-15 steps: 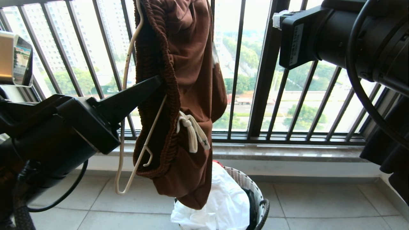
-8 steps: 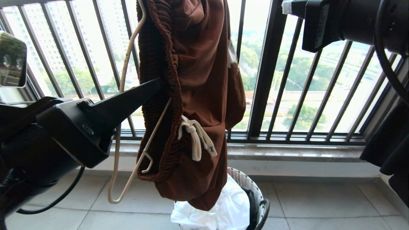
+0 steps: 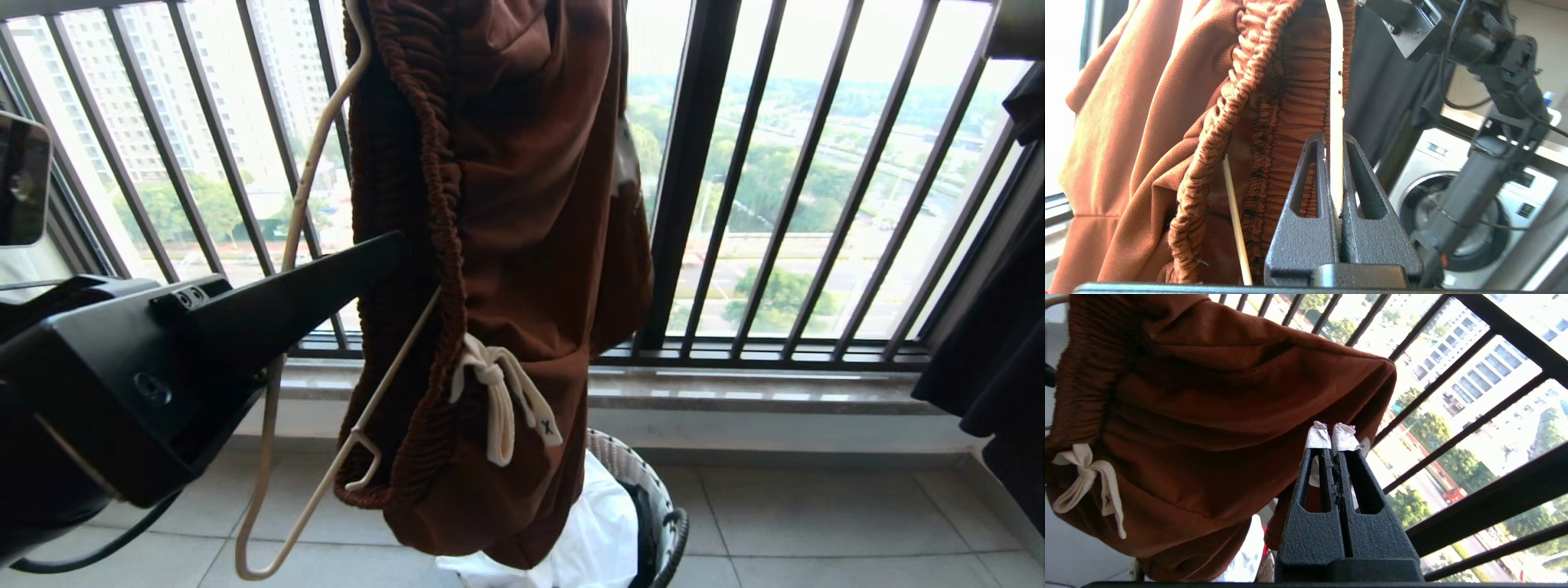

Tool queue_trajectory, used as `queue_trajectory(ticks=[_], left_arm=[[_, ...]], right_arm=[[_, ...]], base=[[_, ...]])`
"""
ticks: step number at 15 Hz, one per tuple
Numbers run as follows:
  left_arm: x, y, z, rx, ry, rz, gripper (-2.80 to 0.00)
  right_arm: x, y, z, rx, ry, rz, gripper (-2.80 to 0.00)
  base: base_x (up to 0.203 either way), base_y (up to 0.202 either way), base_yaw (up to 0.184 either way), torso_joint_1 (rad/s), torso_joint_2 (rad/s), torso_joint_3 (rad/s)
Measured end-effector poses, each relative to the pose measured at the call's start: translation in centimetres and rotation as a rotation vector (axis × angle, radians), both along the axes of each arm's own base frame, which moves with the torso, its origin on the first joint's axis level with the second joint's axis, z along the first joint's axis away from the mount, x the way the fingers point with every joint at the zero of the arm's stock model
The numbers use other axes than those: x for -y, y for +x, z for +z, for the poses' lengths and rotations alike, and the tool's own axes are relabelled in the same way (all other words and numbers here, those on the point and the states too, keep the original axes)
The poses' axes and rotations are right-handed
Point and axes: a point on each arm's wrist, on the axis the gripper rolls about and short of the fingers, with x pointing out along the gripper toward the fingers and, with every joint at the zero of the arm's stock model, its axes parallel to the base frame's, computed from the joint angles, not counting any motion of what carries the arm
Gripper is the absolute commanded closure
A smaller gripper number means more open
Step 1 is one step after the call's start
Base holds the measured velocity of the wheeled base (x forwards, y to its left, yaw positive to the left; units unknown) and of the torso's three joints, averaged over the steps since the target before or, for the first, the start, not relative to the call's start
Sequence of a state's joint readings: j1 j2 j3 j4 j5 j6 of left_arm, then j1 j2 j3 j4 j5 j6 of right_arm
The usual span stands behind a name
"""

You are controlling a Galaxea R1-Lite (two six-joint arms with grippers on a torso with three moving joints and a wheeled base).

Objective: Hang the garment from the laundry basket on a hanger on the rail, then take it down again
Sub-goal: Hang the clothes on the clothes rack

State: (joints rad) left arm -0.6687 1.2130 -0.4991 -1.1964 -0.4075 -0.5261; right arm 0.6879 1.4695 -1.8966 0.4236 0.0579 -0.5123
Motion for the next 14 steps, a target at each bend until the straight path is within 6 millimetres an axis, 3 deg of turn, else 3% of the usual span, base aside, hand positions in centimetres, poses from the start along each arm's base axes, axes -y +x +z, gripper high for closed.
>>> queue_trajectory(ticks=[6,13,14], left_arm=[[-0.7,-1.1,-0.7,-0.032,0.006,-0.075,0.0],[-1.0,-1.7,-1.3,-0.045,0.026,-0.141,0.0],[-1.0,-1.8,-1.4,-0.05,0.029,-0.143,0.0]], right_arm=[[-0.7,0.2,0.2,0.031,-0.071,0.195,0.0],[-2.2,1.2,-0.1,0.086,-0.097,0.265,0.0],[-2.3,1.3,-0.2,0.089,-0.102,0.274,-2.8]], base=[[0.0,0.0,0.0,0.0,0.0,0.0],[0.0,0.0,0.0,0.0,0.0,0.0],[0.0,0.0,0.0,0.0,0.0,0.0]])
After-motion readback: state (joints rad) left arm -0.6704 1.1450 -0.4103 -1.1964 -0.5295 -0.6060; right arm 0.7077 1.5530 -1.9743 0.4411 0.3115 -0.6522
